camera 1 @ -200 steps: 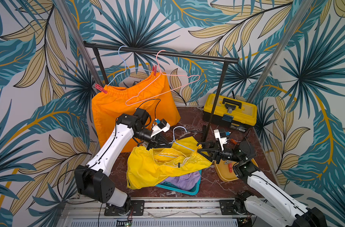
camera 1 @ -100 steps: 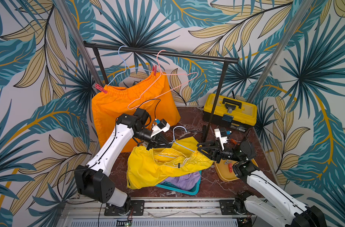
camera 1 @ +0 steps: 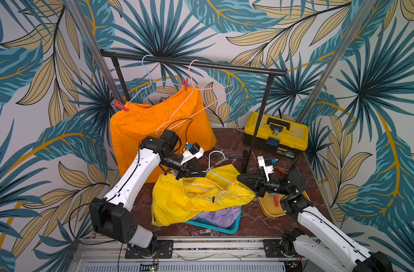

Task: Remove the clothespins securing shorts to the hanger
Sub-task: Remove the clothespin from the hanger.

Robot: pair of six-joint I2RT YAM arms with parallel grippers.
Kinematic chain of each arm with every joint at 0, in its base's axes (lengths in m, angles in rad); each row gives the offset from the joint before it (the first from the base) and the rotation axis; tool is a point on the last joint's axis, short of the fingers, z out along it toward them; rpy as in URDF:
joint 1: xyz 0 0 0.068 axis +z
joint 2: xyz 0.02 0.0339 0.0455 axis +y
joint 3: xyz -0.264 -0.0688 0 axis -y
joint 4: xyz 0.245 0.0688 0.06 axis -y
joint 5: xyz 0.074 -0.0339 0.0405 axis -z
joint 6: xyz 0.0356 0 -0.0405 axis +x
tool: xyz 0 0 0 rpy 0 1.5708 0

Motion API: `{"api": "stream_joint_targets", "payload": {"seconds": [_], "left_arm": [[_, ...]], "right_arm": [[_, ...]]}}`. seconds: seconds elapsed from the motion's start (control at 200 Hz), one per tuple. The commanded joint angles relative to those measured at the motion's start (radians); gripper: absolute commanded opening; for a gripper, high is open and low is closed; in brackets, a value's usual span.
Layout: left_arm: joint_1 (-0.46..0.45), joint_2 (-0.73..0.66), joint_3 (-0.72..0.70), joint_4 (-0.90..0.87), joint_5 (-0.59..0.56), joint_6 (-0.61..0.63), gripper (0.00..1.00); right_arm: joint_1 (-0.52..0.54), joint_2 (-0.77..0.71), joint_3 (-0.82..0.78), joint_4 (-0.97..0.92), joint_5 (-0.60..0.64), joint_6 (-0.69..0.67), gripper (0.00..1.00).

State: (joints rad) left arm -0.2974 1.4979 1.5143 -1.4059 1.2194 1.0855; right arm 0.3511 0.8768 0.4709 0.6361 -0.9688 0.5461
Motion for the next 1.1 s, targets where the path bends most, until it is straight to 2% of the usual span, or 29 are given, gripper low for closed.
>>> {"api": "stream_joint_targets", "payload": {"seconds": [0.0,0.19,0.581,0.846,1.091], "left_arm": [[0.006,-0.025,0.010,-0.006,0.060,0.013,0.00],[0.006,-0.024,0.014,-0.006,0.057,0.014,0.00],[0.006,-0.007,0.003,-0.006,0.020,0.000,0.00],[0.005,-0.007,-0.017,-0.006,0.027,0.010,0.00],[0.006,0.009,-0.023,-0.006,0.030,0.010,0.00]], "right_arm": [[0.001,0.002,-0.015,0.010,0.001,0.001,0.00],[0.001,-0.004,-0.023,0.018,0.017,0.001,0.00],[0.000,-0.210,0.038,-0.405,0.209,-0.223,0.00],[-0.001,-0.273,0.054,-0.454,0.353,-0.258,0.00],[-0.002,-0.292,0.078,-0.452,0.417,-0.252,0.00]]}}
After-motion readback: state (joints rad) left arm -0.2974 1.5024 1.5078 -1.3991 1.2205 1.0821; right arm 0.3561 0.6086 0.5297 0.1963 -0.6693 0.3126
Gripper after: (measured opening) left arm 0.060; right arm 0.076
